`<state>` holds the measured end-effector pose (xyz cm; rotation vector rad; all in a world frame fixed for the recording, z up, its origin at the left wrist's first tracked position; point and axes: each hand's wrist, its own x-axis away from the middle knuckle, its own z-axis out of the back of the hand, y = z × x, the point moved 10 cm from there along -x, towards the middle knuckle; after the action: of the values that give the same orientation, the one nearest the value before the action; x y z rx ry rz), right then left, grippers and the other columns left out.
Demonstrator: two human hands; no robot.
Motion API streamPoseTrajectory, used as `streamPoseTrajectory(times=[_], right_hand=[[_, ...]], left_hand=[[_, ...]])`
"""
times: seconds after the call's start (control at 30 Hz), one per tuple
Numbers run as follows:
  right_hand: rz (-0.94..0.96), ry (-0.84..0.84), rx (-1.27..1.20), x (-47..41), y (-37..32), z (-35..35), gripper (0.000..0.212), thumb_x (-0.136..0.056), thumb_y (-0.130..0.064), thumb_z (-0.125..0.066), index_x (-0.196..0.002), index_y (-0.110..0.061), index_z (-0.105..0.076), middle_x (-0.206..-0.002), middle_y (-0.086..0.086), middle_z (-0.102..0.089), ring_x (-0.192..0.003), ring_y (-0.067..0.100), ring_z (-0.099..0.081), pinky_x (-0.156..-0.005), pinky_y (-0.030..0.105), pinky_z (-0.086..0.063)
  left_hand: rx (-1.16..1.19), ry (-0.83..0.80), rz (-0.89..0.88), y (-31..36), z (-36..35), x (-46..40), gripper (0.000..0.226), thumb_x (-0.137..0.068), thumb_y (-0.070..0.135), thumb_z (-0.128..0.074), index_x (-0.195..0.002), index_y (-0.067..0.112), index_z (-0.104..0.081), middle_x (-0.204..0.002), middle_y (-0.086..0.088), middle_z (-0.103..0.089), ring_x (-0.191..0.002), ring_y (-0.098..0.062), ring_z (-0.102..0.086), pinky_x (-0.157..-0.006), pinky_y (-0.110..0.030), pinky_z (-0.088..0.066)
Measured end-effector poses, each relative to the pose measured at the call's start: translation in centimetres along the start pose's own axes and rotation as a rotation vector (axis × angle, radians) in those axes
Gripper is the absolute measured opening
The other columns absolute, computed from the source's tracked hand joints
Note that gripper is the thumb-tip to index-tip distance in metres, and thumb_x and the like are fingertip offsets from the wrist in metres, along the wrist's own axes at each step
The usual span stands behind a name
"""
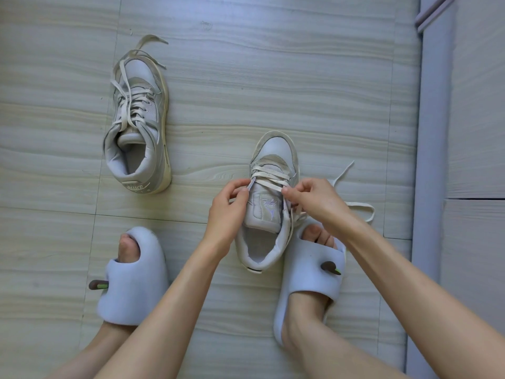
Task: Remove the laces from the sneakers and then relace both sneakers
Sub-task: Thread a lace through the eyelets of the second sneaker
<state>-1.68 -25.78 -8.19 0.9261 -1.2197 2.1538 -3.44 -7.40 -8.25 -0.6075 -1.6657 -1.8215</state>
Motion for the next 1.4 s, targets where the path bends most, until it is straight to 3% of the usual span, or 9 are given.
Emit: streamPoseTrajectory(times=[0.23,0.4,0.5,0.67,0.83,0.93,1.1,1.23,1.4], right_hand=[[-0.029,-0.114,-0.184,1.0,0.4,-0.1,0.025,-0.086,-0.022,-0.066,-0.067,-0.017,-0.051,-0.093,0.018,-0.071,-0.108,0.041,-0.059,-0.100,0.056,-0.042],[0.003,-0.290,-0.278,1.7,0.1,-1.0,0.023,-0.088,-0.012,-0.062,-0.067,-0.015,-0.052,-0.099,0.026,-0.064,-0.107,0.052,-0.053,-0.101,0.049,-0.040],[0.046,-0.321,-0.317,1.4,-0.1,-0.5,0.019,-0.089,-0.012,-0.060,-0.071,-0.012,-0.055,-0.093,0.011,-0.069,-0.089,0.019,-0.064,-0.088,0.031,-0.051],[0.056,-0.451,0.153,2.1,0.7,1.8,0.023,-0.092,-0.030,-0.057,-0.078,-0.013,-0.063,-0.064,0.007,-0.070,-0.040,0.013,-0.051,-0.045,0.017,-0.041],[-0.170,-0.584,0.399,3.3,4.7,4.4,0.007,-0.091,-0.017,-0.060,-0.092,-0.015,-0.067,-0.082,0.004,-0.073,-0.063,0.021,-0.069,-0.054,0.023,-0.050],[-0.094,-0.481,0.553,2.1,4.0,3.8,0.014,-0.094,-0.016,-0.053,-0.088,-0.019,-0.066,-0.093,0.001,-0.071,-0.078,0.015,-0.068,-0.063,0.021,-0.053],[0.294,-0.052,0.360,-0.8,-1.8,0.9,0.010,-0.091,-0.019,-0.058,-0.096,-0.014,-0.065,-0.092,0.002,-0.067,-0.080,0.014,-0.057,-0.074,0.024,-0.043],[0.352,-0.010,0.384,-1.5,-2.3,-0.4,0.011,-0.088,-0.026,-0.061,-0.082,-0.019,-0.054,-0.087,-0.002,-0.054,-0.084,0.013,-0.047,-0.070,0.023,-0.030],[0.297,-0.113,0.277,-1.8,-2.1,-0.7,0.017,-0.090,-0.016,-0.052,-0.074,-0.014,-0.054,-0.073,-0.001,-0.056,-0.077,0.013,-0.049,-0.066,0.023,-0.036]], left_hand=[[-0.072,0.008,-0.027,0.1,0.0,0.4,0.020,-0.097,0.019,-0.046,-0.108,0.025,-0.062,-0.108,-0.006,-0.065,-0.100,-0.021,-0.062,-0.094,-0.040,-0.048],[-0.130,0.049,-0.110,0.8,-0.2,0.8,0.023,-0.099,0.017,-0.041,-0.112,0.020,-0.060,-0.099,0.003,-0.063,-0.098,-0.016,-0.059,-0.093,-0.037,-0.048],[-0.131,0.077,-0.105,0.9,0.1,0.6,0.023,-0.099,0.016,-0.039,-0.109,0.022,-0.059,-0.098,0.003,-0.063,-0.098,-0.017,-0.060,-0.092,-0.038,-0.048],[-0.269,0.019,-0.200,2.4,-0.3,0.4,0.029,-0.097,0.008,-0.038,-0.119,0.017,-0.056,-0.119,-0.001,-0.057,-0.111,-0.013,-0.052,-0.101,-0.035,-0.041],[-0.768,-0.159,-0.578,5.1,-4.2,1.8,0.037,-0.091,0.001,-0.044,-0.123,0.013,-0.058,-0.136,-0.009,-0.047,-0.133,-0.027,-0.033,-0.108,-0.040,-0.029],[-0.953,-0.195,-0.639,4.6,-5.0,2.4,0.027,-0.094,0.019,-0.050,-0.118,0.017,-0.063,-0.136,-0.004,-0.049,-0.139,-0.028,-0.026,-0.108,-0.043,-0.029],[-0.890,-0.191,-0.682,4.5,-4.3,3.2,0.025,-0.093,0.025,-0.051,-0.106,0.012,-0.067,-0.122,-0.003,-0.060,-0.135,-0.029,-0.033,-0.107,-0.045,-0.033],[-0.876,-0.141,-0.663,5.0,-4.6,3.2,0.043,-0.094,0.038,-0.034,-0.106,0.012,-0.067,-0.115,-0.003,-0.062,-0.129,-0.028,-0.041,-0.105,-0.045,-0.035],[-0.996,-0.041,-0.655,5.4,-5.2,3.2,0.037,-0.081,0.044,-0.058,-0.106,0.017,-0.063,-0.117,-0.003,-0.056,-0.124,-0.025,-0.043,-0.087,-0.041,-0.043]])
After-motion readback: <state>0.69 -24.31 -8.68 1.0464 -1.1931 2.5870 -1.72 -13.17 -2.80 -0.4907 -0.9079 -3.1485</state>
